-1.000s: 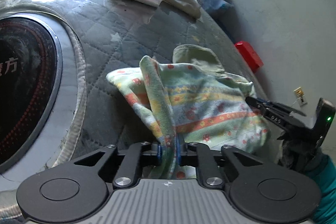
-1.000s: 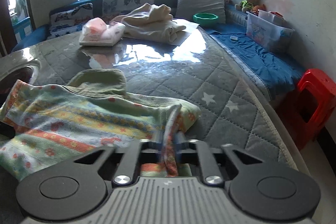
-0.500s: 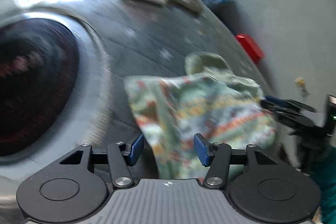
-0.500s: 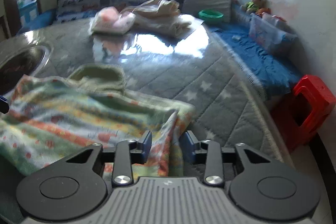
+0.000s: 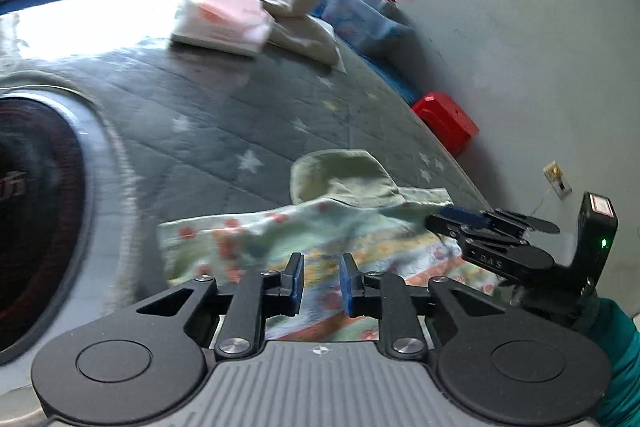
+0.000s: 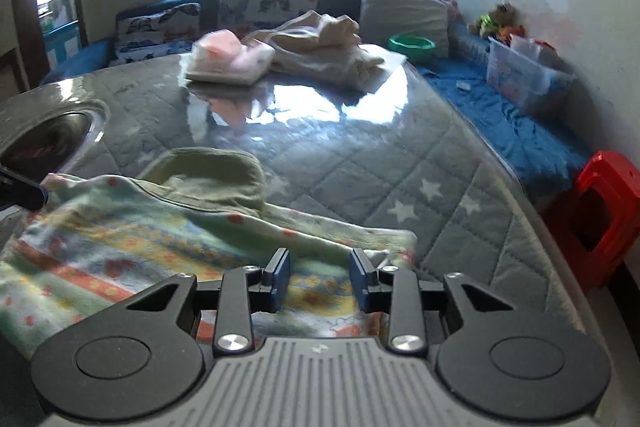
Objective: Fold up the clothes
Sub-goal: 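Lay the folded shirt down and open both grippers, then press and smooth the folded shirt with both grippers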
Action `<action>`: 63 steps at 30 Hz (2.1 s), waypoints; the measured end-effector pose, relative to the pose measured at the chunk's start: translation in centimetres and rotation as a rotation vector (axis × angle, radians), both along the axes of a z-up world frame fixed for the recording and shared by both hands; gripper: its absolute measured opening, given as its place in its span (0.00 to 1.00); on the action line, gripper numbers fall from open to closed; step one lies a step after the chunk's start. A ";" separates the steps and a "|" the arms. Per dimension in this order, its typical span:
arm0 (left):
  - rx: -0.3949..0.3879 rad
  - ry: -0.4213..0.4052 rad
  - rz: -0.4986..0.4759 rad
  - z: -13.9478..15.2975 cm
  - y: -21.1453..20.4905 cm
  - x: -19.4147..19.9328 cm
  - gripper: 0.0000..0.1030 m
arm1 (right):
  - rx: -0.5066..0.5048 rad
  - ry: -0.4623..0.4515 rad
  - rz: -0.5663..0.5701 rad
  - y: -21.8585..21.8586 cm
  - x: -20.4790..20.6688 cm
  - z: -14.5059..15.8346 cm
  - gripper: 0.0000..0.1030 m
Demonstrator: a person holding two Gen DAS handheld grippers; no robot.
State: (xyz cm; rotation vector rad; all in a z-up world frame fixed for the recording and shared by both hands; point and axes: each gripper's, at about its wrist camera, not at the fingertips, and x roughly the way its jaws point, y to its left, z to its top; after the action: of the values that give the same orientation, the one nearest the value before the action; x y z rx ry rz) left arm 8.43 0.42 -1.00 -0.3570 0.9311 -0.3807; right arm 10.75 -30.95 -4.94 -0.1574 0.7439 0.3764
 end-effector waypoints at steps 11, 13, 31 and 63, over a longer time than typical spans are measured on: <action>0.003 0.042 0.082 -2.3 1.8 1.2 0.20 | 0.035 -0.001 -0.029 -0.7 0.7 -0.1 0.28; 0.018 0.035 0.079 -2.2 1.7 1.2 0.20 | 0.024 -0.005 -0.028 -0.5 0.6 -0.1 0.28; 0.133 -0.021 0.074 -1.5 1.4 1.1 0.15 | 0.072 -0.028 0.121 5.2 -1.0 0.7 0.29; 0.158 -0.096 -0.085 -1.5 -3.8 -7.0 0.34 | 0.085 -0.016 -0.020 -2.9 -9.3 0.1 0.37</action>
State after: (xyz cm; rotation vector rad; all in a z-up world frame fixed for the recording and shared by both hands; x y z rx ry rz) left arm 1.43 -3.41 -2.54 -0.1535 0.8783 -0.3960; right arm 1.49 -33.83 -4.80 -0.0724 0.7116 0.3863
